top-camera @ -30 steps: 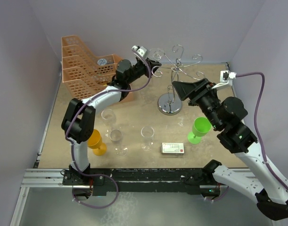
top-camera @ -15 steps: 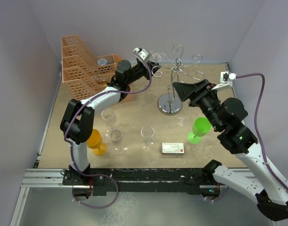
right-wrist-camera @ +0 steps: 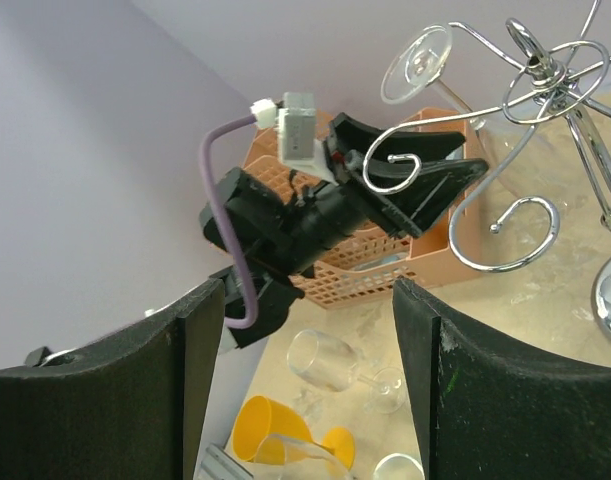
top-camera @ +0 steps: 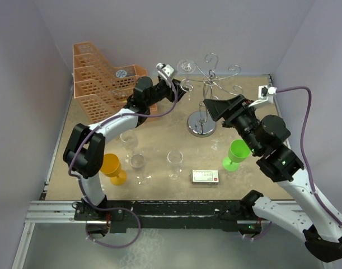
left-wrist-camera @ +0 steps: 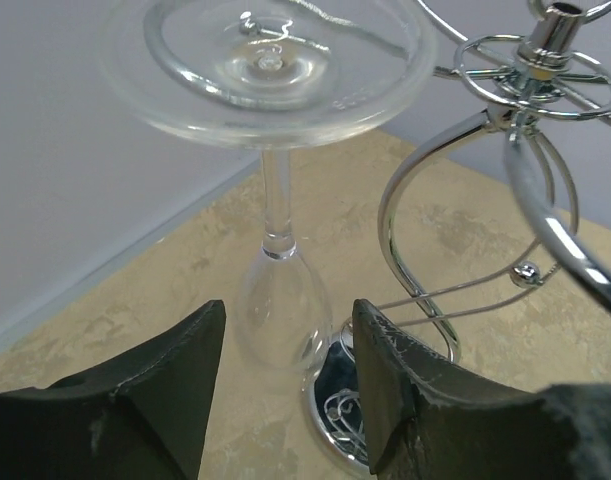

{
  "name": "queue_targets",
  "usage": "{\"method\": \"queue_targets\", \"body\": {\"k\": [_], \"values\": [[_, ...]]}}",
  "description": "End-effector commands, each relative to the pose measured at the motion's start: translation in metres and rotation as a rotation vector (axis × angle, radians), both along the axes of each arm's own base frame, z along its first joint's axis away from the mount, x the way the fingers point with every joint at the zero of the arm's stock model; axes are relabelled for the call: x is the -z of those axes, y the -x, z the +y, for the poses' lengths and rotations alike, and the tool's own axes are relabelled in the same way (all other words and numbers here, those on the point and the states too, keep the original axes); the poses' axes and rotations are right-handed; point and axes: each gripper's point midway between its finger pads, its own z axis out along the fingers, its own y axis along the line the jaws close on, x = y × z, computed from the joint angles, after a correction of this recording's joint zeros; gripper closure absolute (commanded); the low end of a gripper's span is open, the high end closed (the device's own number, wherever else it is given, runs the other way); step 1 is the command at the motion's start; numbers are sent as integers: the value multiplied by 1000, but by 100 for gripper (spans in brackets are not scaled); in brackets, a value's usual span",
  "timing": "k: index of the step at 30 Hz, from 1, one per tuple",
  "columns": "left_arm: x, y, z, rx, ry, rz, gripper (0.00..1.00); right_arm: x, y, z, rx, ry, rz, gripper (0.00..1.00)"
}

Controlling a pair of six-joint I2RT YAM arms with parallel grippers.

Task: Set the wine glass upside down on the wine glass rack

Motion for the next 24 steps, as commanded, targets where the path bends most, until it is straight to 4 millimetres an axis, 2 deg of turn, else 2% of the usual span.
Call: {"method": "queue_targets", "body": {"k": [1, 4, 6, 8, 10, 12, 15, 19, 24], "values": [[-55, 22, 17, -35, 62, -82, 48, 2, -4, 0, 11, 44, 3, 29], [-59, 31, 32, -84, 74, -62, 42, -1, 4, 13, -79, 97, -26, 40], [-62, 36, 44, -137, 97, -34, 40, -1, 10, 20, -140, 154, -53, 41], [-65, 42, 55, -181, 129, 0, 39, 6, 7, 20, -140, 226, -53, 36], [-72, 49, 66, -223, 167, 34, 37, 21, 7, 28, -190, 302, -36, 30], [-79, 58, 79, -266, 194, 65, 37, 37, 8, 39, -255, 350, 0, 29], [-86, 71, 98, -335, 228, 119, 38, 64, 11, 55, -355, 411, 41, 30], [-96, 95, 121, -392, 247, 188, 38, 94, 15, 61, -401, 498, 88, 32], [-93, 130, 140, -396, 203, 246, 39, 143, 27, 77, -421, 603, 183, 34]]}}
